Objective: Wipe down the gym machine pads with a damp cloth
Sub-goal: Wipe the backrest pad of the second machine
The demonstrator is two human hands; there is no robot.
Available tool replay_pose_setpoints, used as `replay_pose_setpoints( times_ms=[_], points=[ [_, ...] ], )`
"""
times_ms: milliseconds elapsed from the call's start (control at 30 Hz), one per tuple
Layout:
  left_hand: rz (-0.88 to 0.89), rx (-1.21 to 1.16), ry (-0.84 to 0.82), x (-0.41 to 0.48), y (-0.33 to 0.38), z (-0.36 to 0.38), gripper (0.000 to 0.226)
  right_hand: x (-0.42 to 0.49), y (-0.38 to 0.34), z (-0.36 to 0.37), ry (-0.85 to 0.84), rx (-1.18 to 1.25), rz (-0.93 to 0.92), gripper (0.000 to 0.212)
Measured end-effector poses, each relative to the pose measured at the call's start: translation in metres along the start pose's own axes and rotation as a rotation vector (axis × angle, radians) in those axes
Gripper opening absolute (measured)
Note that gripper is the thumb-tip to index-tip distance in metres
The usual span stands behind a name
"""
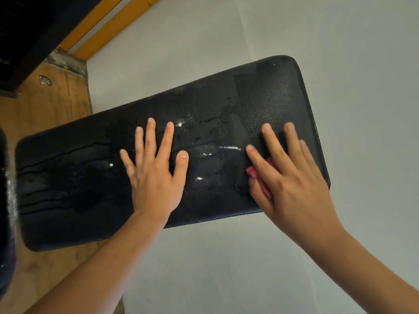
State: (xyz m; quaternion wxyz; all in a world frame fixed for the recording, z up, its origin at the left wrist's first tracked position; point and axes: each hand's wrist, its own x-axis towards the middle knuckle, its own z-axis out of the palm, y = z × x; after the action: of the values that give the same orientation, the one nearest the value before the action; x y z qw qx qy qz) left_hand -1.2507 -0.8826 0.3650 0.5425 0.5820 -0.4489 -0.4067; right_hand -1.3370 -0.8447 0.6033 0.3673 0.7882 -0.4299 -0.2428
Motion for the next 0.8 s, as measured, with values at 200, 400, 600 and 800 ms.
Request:
replay_pose_setpoints(
  times_ms=[200, 400, 600, 800],
  points=[
    [0.000, -0.003, 0.005, 0.001, 0.000, 0.001, 0.062, 0.007, -0.006, 0.006, -0.032, -0.074, 0.036, 0.044],
    [0.000, 0.004, 0.011, 0.001, -0.001, 0.003, 0.062, 0.068, -0.011, 0.011, -0.055, -0.101, 0.081, 0.047],
    [-0.001, 0.001, 0.013, 0.001, -0.001, 0.003, 0.062, 0.070, -0.014, 0.011, -0.054, -0.073, 0.124, 0.048],
    [0.003, -0.006, 0.015, 0.001, -0.001, 0.003, 0.061, 0.038, -0.021, 0.010, -0.036, -0.029, 0.176, 0.048]
  ],
)
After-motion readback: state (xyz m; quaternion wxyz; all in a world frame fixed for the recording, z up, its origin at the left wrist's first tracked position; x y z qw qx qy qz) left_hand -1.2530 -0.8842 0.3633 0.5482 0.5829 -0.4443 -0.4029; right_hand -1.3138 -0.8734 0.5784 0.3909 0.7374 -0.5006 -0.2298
